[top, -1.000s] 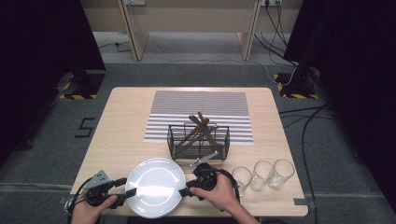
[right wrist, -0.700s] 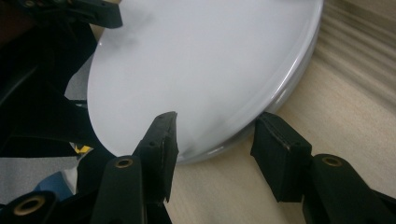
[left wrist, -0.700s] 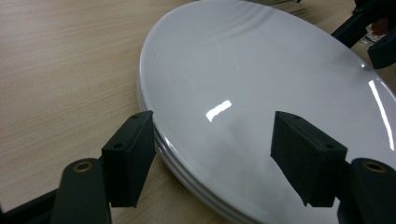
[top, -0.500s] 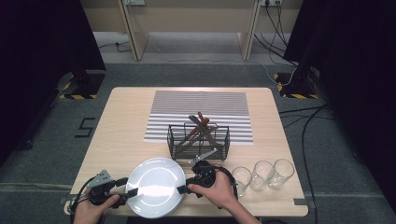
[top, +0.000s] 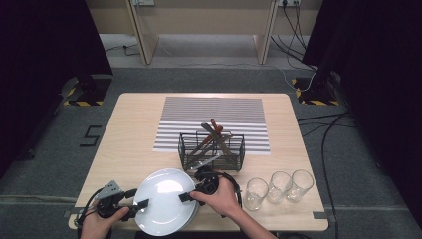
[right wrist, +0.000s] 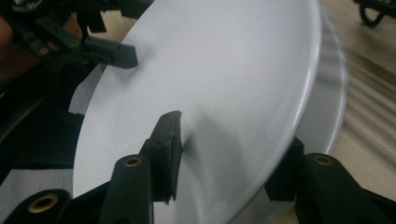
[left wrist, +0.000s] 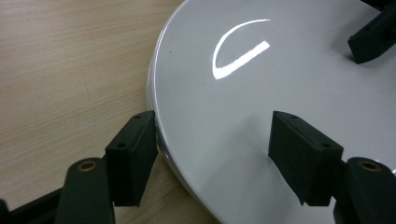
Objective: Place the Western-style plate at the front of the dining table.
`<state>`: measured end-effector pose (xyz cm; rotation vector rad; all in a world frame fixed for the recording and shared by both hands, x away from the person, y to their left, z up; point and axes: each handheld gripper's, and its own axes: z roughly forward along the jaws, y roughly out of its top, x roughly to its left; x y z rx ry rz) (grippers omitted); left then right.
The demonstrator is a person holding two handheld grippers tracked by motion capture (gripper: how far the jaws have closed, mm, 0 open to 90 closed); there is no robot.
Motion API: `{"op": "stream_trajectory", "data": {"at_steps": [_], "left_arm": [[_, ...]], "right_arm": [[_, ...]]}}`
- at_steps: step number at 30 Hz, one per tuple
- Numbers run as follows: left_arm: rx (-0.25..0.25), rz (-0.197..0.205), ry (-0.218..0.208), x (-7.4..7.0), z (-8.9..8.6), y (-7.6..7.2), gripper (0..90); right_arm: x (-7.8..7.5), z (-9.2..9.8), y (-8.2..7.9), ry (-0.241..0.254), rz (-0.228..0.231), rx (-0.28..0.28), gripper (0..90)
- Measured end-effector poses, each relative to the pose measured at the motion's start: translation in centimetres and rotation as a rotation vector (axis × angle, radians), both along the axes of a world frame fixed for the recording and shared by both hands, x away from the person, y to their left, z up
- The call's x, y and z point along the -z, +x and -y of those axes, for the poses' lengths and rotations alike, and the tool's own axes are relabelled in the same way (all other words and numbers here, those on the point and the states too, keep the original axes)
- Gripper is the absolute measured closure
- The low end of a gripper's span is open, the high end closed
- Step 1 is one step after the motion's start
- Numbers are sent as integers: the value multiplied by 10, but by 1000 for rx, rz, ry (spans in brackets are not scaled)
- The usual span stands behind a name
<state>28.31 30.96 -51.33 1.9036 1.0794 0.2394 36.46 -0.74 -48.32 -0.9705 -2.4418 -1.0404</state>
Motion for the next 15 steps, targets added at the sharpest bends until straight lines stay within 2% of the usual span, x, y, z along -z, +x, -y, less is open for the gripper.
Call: {"op": "stream_trajectory", "data": {"at_steps": [7,12,15], "left_arm": [[-17,18,-12,-2,-1,1,333],[-55,50,-87,-7,-7,1,307],[-99,82,-117,-11,-13,0,287]], "right_arm": [[-4,3,5,24,-33,40,641],[-8,8,9,68,-111,78,730],[-11,10,10,96,-132,84,768]]}}
